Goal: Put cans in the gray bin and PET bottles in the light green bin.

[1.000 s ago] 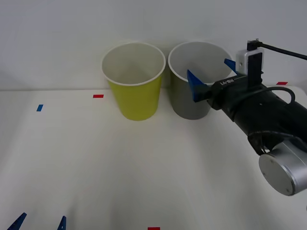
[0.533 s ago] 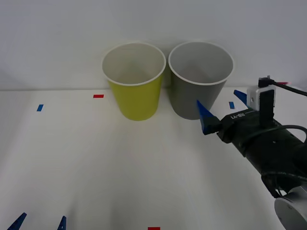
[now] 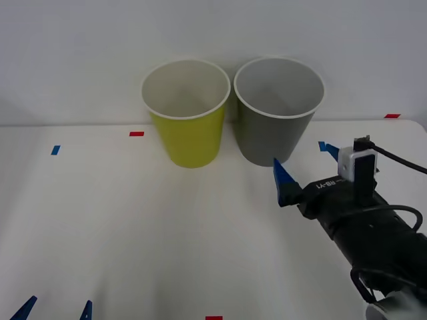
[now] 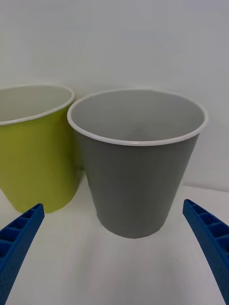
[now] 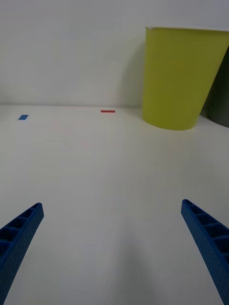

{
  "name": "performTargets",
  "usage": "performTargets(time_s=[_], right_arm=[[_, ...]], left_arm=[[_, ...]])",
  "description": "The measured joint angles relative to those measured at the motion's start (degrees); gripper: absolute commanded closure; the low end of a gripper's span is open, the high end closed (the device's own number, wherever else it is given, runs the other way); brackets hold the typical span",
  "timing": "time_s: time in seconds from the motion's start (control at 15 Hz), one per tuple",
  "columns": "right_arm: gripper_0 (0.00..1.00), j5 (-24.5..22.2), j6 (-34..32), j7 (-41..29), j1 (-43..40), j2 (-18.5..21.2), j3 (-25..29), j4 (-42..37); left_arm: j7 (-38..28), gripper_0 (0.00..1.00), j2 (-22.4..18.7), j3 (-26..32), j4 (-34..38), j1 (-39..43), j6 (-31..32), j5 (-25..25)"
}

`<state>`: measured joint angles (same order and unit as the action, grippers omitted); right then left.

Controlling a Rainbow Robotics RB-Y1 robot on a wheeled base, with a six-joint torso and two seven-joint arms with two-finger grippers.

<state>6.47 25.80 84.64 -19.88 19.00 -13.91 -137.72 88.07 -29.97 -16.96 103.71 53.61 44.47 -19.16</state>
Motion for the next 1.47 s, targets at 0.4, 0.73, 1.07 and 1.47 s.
performTargets(time_s=[0.4, 0.73, 1.07, 1.47], right_arm=[[0.0, -10.82, -24.55, -7.33, -8.77, -3.04, -0.88, 13.13], [0.0, -13.98, -36.47, -9.34, -20.41, -3.52, 0.81, 15.24], [0.0, -12.68, -56.83, -6.56, -22.76, -4.9, 1.52, 29.16], [0.0, -7.37, -70.4, 2.52, -29.7, -5.6, 0.07, 35.46]], left_arm=[[0.0, 0.0, 0.0, 0.0, 0.0, 0.0, 0.0, 0.0], [0.0, 0.0, 0.0, 0.0, 0.0, 0.0, 0.0, 0.0], [0.0, 0.0, 0.0, 0.0, 0.0, 0.0, 0.0, 0.0], [0.0, 0.0, 0.0, 0.0, 0.0, 0.0, 0.0, 0.0]])
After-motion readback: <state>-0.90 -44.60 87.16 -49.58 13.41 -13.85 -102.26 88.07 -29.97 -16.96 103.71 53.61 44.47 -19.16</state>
